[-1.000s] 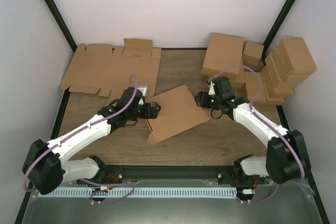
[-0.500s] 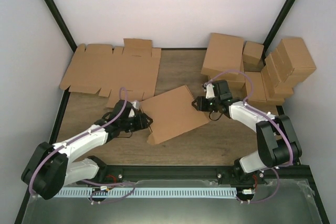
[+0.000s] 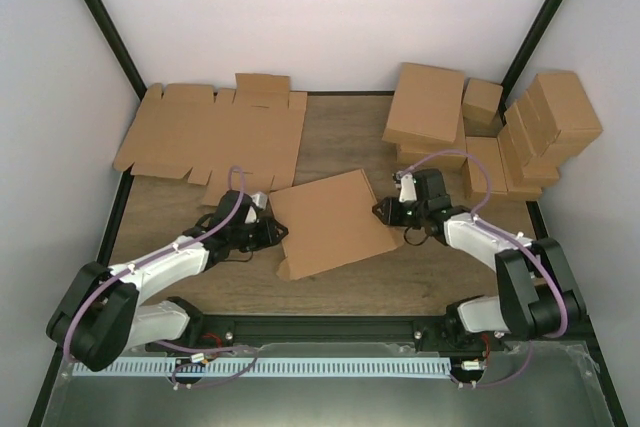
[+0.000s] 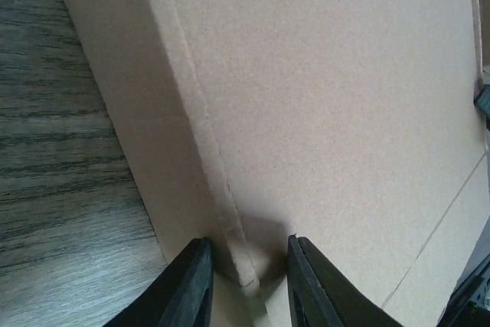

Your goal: Fold the paper box

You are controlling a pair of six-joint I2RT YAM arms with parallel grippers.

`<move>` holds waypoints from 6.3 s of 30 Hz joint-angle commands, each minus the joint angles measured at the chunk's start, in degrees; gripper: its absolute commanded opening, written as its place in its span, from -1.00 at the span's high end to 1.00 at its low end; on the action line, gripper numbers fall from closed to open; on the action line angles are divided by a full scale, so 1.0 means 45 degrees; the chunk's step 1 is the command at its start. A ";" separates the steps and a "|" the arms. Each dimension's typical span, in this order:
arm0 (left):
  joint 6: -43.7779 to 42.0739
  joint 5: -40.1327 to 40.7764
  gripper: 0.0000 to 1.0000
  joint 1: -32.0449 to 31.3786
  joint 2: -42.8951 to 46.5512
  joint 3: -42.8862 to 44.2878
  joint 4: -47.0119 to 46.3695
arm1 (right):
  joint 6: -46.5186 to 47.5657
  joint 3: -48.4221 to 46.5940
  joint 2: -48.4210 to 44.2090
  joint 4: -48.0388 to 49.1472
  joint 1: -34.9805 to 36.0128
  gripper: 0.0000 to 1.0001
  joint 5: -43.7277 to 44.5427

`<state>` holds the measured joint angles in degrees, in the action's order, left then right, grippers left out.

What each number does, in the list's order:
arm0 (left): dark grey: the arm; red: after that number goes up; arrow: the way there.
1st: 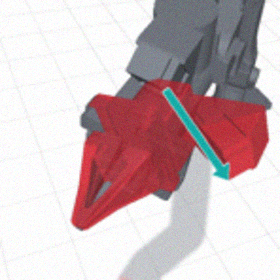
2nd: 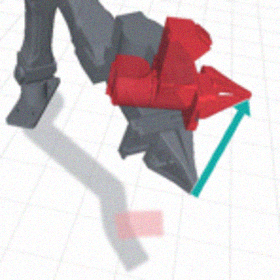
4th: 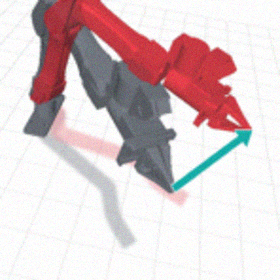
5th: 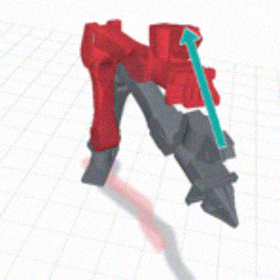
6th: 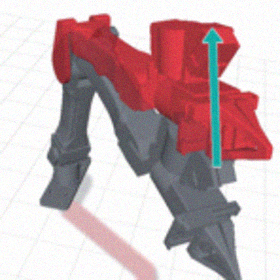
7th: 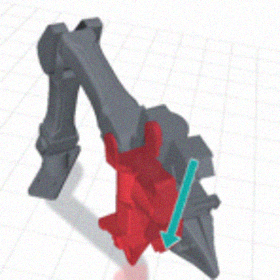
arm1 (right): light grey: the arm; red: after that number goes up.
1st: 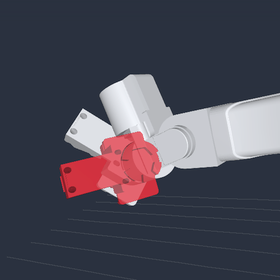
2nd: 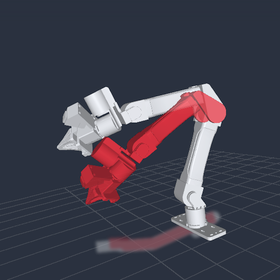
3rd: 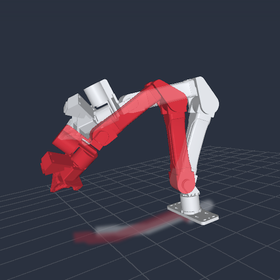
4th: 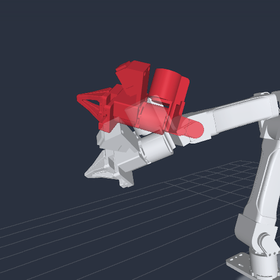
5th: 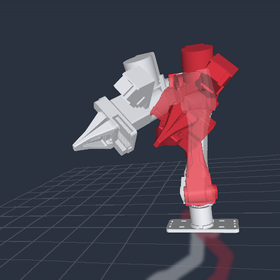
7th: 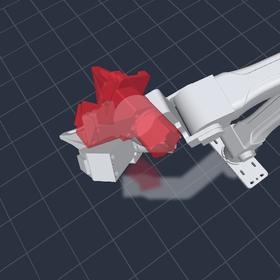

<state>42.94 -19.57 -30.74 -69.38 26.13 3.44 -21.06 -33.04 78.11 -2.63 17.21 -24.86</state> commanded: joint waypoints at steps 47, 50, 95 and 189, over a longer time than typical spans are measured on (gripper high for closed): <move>-0.2900 0.0318 -0.84 0.1675 0.0989 0.1360 0.1768 | -0.0200 -0.2824 -0.1376 -0.3028 0.1415 -0.66 0.3513; -0.2986 -0.0322 -0.81 0.1674 0.1194 0.0756 0.1051 | 0.0286 -0.3094 -0.0506 -0.2525 0.0939 -0.60 0.2352; -0.2498 -0.1504 -0.45 0.1636 0.4068 0.0834 0.2898 | 0.4435 -0.6276 0.4680 -0.1327 0.0358 -0.08 -0.3422; -0.2402 0.0012 0.56 -0.4421 -0.3501 0.3697 -0.4480 | 0.8848 -0.9530 0.9388 -0.4170 0.1311 0.48 -0.7862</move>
<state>31.73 -21.50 -47.94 -84.95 41.17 -14.13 15.92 -76.53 121.36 -19.55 22.72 -58.63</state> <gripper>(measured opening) 0.218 0.257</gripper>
